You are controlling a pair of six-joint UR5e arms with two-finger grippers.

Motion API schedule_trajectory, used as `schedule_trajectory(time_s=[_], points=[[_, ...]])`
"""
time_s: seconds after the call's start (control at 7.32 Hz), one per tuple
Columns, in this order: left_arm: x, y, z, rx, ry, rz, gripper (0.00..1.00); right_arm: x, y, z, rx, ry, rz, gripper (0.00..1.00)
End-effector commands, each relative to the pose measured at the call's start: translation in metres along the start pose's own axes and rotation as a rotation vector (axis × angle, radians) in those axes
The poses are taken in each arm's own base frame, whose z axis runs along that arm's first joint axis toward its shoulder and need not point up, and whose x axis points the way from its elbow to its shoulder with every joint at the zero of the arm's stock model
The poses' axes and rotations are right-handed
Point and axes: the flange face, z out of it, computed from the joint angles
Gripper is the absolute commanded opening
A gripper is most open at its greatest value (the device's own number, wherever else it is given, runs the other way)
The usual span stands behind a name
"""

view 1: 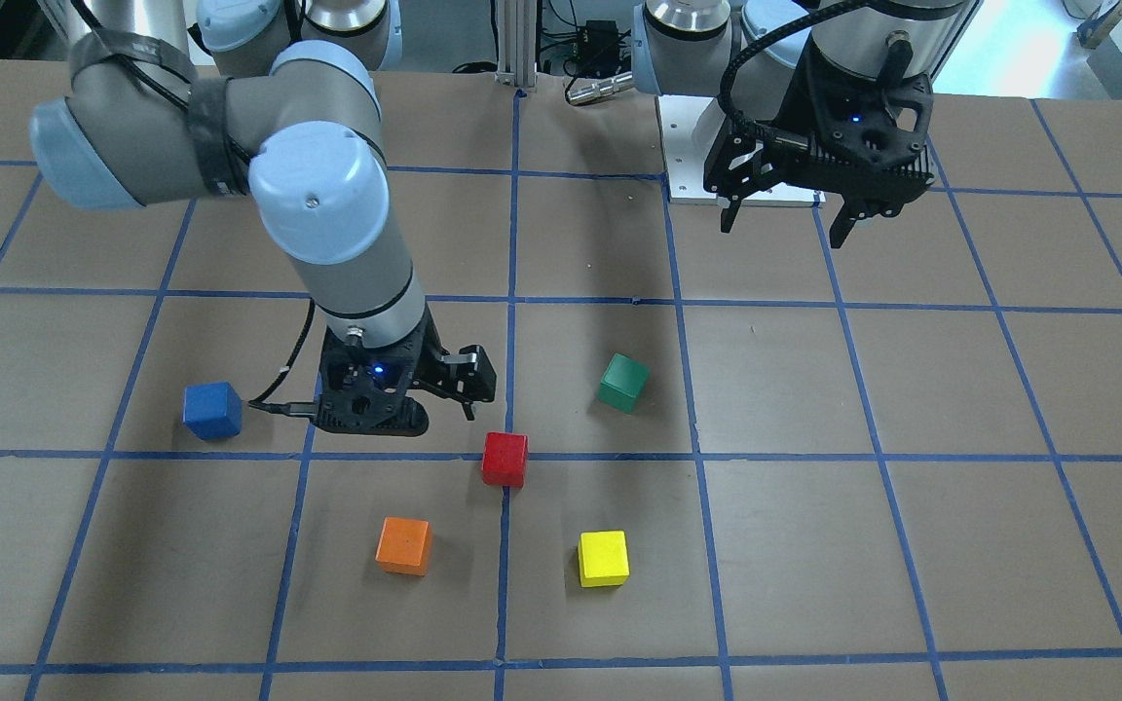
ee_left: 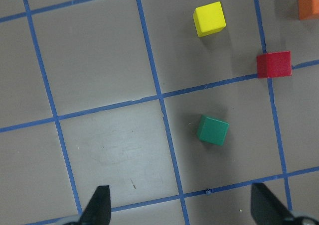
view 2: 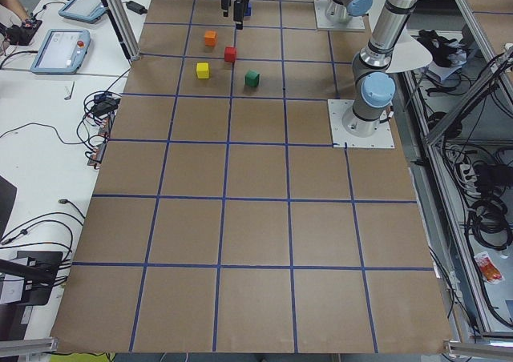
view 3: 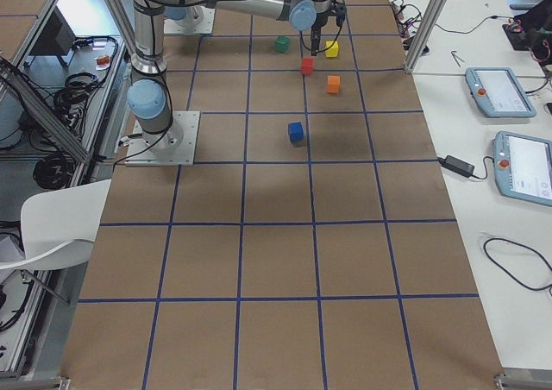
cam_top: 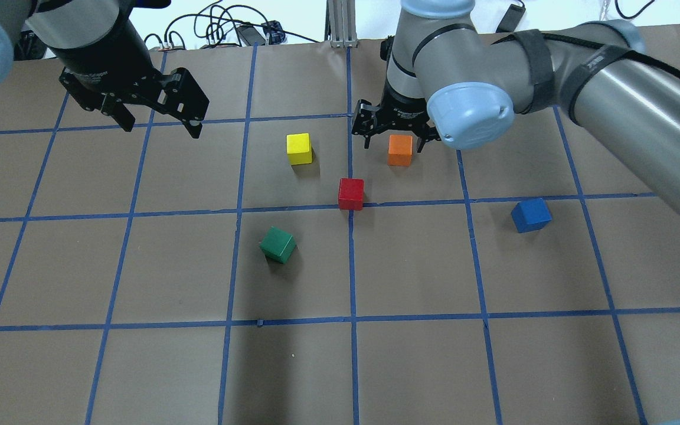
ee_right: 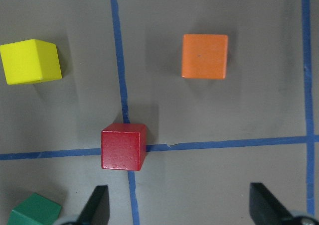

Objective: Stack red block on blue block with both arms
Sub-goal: 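Lower the right gripper over the red cube and grasp it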

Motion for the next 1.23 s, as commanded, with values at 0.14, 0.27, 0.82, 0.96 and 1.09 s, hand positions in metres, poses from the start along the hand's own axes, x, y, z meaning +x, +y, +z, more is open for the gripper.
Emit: schedule_trajectory(time_s=[0.14,0.27,0.82,0.96,1.09], points=[[-0.012,0.008,-0.005,0.030,-0.003,-0.030,1.00,-0.027,0.006,0.062,-0.078,0.023,-0.039,1.00],[-0.013,0.007,-0.003,0.027,0.008,-0.036,1.00,-0.032,0.005,0.079,-0.091,0.028,-0.047,1.00],[-0.016,0.007,-0.001,0.031,0.002,-0.033,1.00,-0.047,0.005,0.118,-0.099,0.027,-0.074,1.00],[-0.018,0.006,-0.001,0.031,0.002,-0.037,1.00,-0.047,0.004,0.128,-0.111,0.032,-0.073,1.00],[-0.016,0.007,0.000,0.029,0.003,-0.034,1.00,-0.046,0.004,0.136,-0.123,0.034,-0.070,1.00]])
